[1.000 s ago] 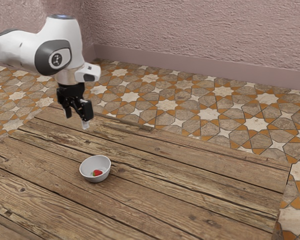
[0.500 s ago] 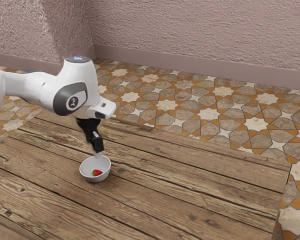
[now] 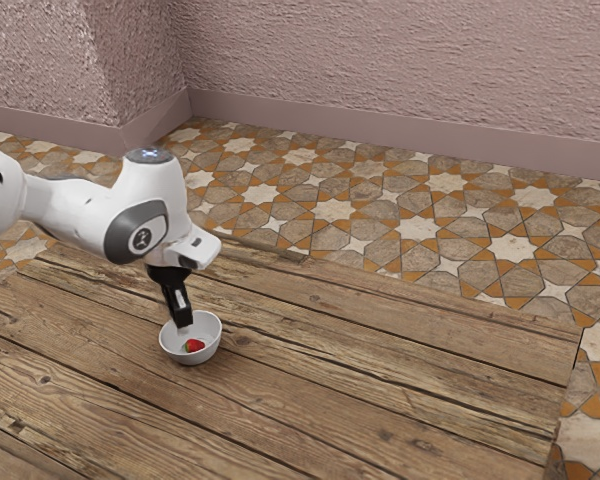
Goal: Take strawberry from the bowl
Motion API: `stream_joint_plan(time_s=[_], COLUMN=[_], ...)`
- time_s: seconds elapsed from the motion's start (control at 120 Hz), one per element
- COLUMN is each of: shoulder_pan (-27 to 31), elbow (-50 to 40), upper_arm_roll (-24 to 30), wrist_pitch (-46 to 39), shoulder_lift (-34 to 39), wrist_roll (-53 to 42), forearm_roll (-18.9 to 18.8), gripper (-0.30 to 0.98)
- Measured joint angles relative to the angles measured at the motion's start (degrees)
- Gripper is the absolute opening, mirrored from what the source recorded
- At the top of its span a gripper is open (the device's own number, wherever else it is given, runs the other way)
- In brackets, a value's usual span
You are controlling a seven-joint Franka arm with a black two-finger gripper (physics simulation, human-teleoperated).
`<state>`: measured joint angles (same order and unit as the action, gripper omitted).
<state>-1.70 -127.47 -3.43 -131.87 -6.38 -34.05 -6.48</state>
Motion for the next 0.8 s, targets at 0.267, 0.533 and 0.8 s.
stream_joint_plan(time_s=[0.267, 0.533, 0.8], shoulder_pan=[0.36, 0.60, 0.58], elbow=[1.76, 3.62, 4.04], upper_arm_roll=[0.00, 0.08, 0.24], wrist_pitch=[-1.96, -2.49, -3.17], shoulder_lift=[-3.87, -7.87, -9.54], wrist_roll=[-2.35, -3.93, -5.74], forearm_roll=[-0.06, 0.39, 0.54], gripper=[0.31, 0.33, 0.34])
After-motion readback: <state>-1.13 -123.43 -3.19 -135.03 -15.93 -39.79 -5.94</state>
